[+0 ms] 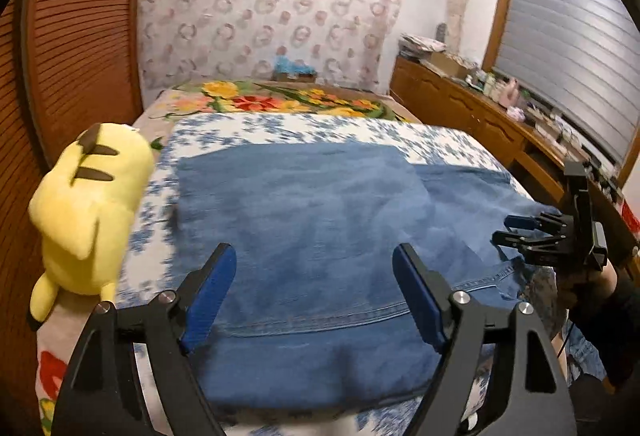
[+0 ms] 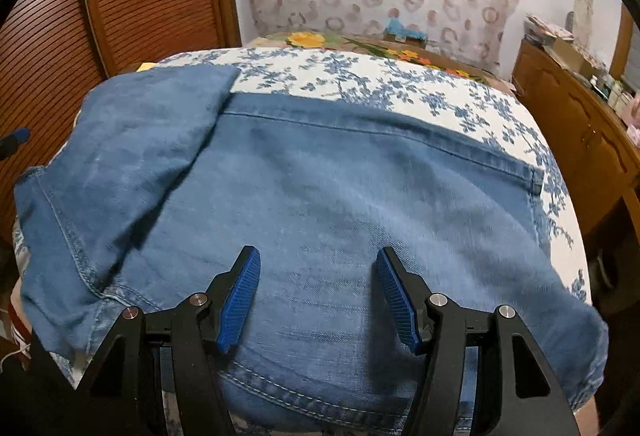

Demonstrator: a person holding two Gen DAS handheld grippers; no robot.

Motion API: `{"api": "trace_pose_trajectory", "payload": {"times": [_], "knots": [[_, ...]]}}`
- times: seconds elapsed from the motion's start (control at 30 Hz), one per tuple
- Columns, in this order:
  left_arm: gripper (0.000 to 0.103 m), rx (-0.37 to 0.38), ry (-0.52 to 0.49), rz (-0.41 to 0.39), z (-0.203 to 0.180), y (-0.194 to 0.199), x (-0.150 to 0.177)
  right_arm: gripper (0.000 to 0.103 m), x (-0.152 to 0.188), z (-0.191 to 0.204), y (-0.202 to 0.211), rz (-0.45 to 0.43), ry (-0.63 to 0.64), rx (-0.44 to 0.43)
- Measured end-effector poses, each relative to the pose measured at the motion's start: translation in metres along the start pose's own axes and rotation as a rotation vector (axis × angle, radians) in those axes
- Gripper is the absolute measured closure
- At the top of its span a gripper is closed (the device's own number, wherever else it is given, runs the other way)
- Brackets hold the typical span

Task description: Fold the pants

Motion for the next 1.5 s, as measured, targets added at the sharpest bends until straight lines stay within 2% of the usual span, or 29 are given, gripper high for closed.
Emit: {"api": "trace_pose_trajectory", "payload": {"times": [0.23, 0.57, 0.83, 1.03, 1.27, 1.5], "knots": [[0.022, 0.062, -0.055, 0.034, -0.043, -0.025, -0.003, 0.040, 0.003, -0.006, 0.006, -0.009, -0.015, 0.005], [0.022, 0.123, -0.122, 0.052, -0.095, -0.047, -0.004, 0.040, 0.011, -0.034, 0.050, -0.023, -0.025, 0.120], [0.022, 0.144, -0.142, 0.076, -0.110, -0.054, 0.002, 0.040, 0.022, -0.080, 0.085, -0.039, -0.054, 0.247], [0.022, 0.153, -0.141, 0.143, -0.116, -0.068, 0.017, 0.040, 0.037, -0.116, 0.103, -0.040, -0.101, 0.311], [0.022, 0.126, -0.151, 0.195, -0.123, -0.080, 0.035, 0.040, 0.047, -0.128, 0.103, -0.025, -0.148, 0.303], [0.021, 0.101, -0.190, 0.181, -0.127, -0.076, 0.042, 0.040, 0.055, -0.130, 0.086, 0.001, -0.177, 0.284]]}}
Point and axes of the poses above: each gripper's, at about its wrist camera, not at the fingertips, and y roughly against the way its jaws point, z to its left, x to its underside, the point moved 2 cm from there along -y, roughly the way its jaws point, and after that the axes turned 13 degrees about -z, right-handed, at the moved point
